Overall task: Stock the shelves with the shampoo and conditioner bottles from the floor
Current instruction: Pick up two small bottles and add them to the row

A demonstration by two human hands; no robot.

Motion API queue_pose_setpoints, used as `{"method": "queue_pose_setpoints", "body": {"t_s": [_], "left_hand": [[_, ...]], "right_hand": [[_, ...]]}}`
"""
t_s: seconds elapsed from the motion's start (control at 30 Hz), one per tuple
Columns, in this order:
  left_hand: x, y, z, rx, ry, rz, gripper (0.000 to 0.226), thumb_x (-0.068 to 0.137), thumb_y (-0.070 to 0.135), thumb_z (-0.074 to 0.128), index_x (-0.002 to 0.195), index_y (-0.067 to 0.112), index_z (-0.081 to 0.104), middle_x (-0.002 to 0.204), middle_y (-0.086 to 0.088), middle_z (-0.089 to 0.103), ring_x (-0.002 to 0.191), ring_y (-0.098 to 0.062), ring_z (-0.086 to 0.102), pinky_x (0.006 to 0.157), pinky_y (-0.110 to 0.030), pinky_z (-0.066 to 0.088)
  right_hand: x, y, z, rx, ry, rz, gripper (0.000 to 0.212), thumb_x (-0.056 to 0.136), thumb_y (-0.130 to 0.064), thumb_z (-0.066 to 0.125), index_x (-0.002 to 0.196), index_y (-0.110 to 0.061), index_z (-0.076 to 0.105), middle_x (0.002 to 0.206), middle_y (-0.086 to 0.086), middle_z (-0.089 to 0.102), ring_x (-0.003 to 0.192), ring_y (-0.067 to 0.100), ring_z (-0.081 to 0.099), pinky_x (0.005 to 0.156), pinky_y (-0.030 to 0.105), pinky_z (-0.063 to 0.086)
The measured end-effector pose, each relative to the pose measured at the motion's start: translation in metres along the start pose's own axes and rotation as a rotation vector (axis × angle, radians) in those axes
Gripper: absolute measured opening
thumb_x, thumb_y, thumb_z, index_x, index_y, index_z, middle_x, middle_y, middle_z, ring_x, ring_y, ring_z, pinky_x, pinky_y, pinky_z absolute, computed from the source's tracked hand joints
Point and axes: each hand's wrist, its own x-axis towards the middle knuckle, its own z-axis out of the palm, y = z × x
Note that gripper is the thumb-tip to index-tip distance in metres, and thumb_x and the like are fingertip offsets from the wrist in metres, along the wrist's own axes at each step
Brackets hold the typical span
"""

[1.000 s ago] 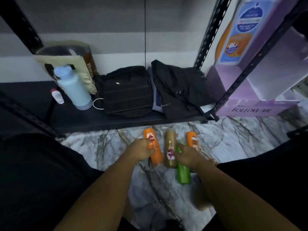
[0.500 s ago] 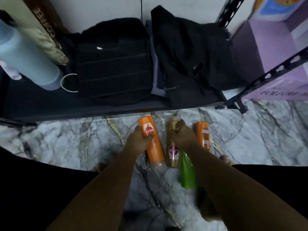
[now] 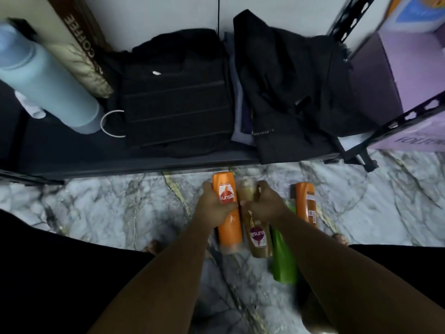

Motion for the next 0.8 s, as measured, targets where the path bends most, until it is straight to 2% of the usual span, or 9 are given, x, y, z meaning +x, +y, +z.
{"method": "queue_pose_setpoints", "body": {"t_s": [0.1,0.17,0.23,0.4,0.5,0.6,0.67,0.73,0.8], "left_hand": [[-0.019,0.012,-0.016,-0.062,-0.006,0.071,0.066,0.075,0.008,0.084,0.123,0.025,0.042,0.106,0.000,0.066,0.095,-0.017,0.068,0.079,-0.039,0.059],[-0.033,0.023,-0.027,-0.067,-0.031,0.128,0.069,0.075,0.004,0.084,0.125,0.031,0.045,0.104,0.004,0.067,0.093,-0.011,0.067,0.074,-0.029,0.054],[-0.045,0.030,-0.035,-0.047,-0.046,0.186,0.068,0.074,0.002,0.084,0.123,0.034,0.051,0.102,0.008,0.069,0.092,-0.009,0.067,0.076,-0.027,0.052],[-0.075,0.026,-0.051,0.073,-0.042,0.301,0.051,0.074,0.012,0.084,0.112,0.035,0.059,0.097,0.008,0.071,0.090,-0.011,0.067,0.076,-0.026,0.048],[-0.090,0.024,-0.056,0.123,-0.007,0.342,0.044,0.073,0.011,0.084,0.103,0.032,0.060,0.092,0.006,0.071,0.087,-0.013,0.067,0.075,-0.027,0.049],[-0.101,0.027,-0.055,0.202,0.020,0.368,0.038,0.069,0.013,0.083,0.098,0.026,0.062,0.089,0.002,0.072,0.087,-0.020,0.067,0.081,-0.037,0.055],[-0.108,0.029,-0.054,0.265,0.040,0.384,0.035,0.065,0.018,0.080,0.093,0.025,0.060,0.086,0.002,0.071,0.084,-0.022,0.067,0.080,-0.042,0.057],[-0.115,0.030,-0.052,0.297,0.054,0.387,0.032,0.065,0.017,0.079,0.090,0.024,0.060,0.084,0.003,0.071,0.083,-0.022,0.067,0.077,-0.042,0.057],[-0.120,0.029,-0.052,0.302,0.056,0.373,0.031,0.067,0.013,0.080,0.090,0.023,0.061,0.084,0.002,0.071,0.082,-0.021,0.067,0.076,-0.040,0.058]], "right_hand": [[-0.020,-0.006,-0.010,0.229,-0.007,-0.059,0.049,0.083,-0.018,0.079,0.122,-0.025,0.051,0.104,-0.003,0.071,0.097,0.016,0.070,0.091,0.044,0.058],[-0.036,-0.016,-0.018,0.297,-0.013,-0.108,0.049,0.082,-0.009,0.079,0.120,-0.028,0.055,0.106,-0.004,0.072,0.100,0.014,0.069,0.095,0.043,0.056],[-0.049,-0.023,-0.022,0.316,0.003,-0.145,0.050,0.079,-0.004,0.079,0.113,-0.034,0.058,0.107,-0.007,0.072,0.104,0.013,0.067,0.096,0.040,0.054],[-0.084,-0.025,-0.023,0.222,0.058,-0.265,0.045,0.069,-0.001,0.080,0.100,-0.027,0.062,0.098,-0.005,0.073,0.099,0.019,0.068,0.088,0.044,0.058],[-0.100,-0.023,-0.020,0.190,0.079,-0.287,0.041,0.070,-0.005,0.083,0.099,-0.025,0.062,0.096,-0.003,0.073,0.097,0.019,0.068,0.083,0.037,0.057],[-0.114,-0.027,-0.018,0.128,0.107,-0.304,0.040,0.073,-0.009,0.082,0.101,-0.025,0.059,0.096,-0.003,0.071,0.093,0.017,0.066,0.075,0.030,0.053],[-0.123,-0.030,-0.017,0.021,0.143,-0.331,0.037,0.075,-0.011,0.080,0.103,-0.023,0.058,0.096,-0.003,0.069,0.089,0.017,0.064,0.068,0.028,0.049],[-0.131,-0.030,-0.014,-0.065,0.181,-0.361,0.035,0.078,-0.011,0.076,0.104,-0.022,0.056,0.095,-0.001,0.067,0.086,0.019,0.064,0.066,0.031,0.050],[-0.136,-0.028,-0.011,-0.075,0.214,-0.366,0.031,0.080,-0.011,0.071,0.102,-0.026,0.056,0.093,-0.002,0.067,0.084,0.019,0.065,0.069,0.038,0.056]]}}
